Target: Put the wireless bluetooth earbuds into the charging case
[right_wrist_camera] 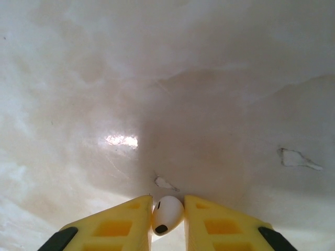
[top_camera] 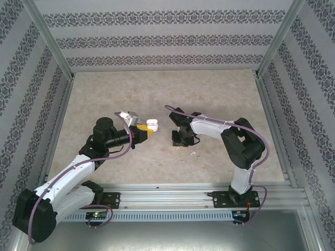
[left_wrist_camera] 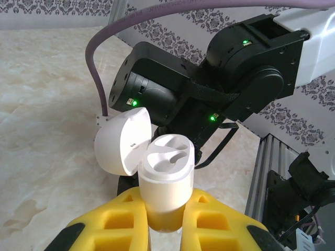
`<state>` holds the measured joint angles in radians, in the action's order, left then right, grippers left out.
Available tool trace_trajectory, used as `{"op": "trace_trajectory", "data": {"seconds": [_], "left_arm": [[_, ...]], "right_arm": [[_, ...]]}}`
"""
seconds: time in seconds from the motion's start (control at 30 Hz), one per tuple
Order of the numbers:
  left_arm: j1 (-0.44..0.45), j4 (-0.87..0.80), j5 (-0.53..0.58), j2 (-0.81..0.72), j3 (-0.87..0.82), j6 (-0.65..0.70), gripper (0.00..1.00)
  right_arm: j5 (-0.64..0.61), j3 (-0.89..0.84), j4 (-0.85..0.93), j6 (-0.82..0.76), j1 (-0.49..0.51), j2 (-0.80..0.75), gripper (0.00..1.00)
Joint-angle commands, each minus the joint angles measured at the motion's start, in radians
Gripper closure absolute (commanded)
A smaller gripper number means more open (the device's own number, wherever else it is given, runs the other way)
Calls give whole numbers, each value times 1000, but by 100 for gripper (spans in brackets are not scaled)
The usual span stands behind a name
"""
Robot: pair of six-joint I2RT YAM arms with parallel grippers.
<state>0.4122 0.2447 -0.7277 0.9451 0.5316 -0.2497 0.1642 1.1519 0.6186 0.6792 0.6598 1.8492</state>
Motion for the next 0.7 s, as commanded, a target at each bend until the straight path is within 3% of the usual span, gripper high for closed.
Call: {"op": "trace_trajectory", "data": {"seconds": [0.0,0.27,0.67], "left_arm": [[3,-4,4,-6,-8,17,100],[4,66,-5,-3,-34,2,100],[18,182,-11,72,-22,7,100]], "right_arm": [[-48,33,65,-34,15,8,81],[-139,61,110,-98,30,-80,83],[-369,149,227,-158,106,-388,86]]}}
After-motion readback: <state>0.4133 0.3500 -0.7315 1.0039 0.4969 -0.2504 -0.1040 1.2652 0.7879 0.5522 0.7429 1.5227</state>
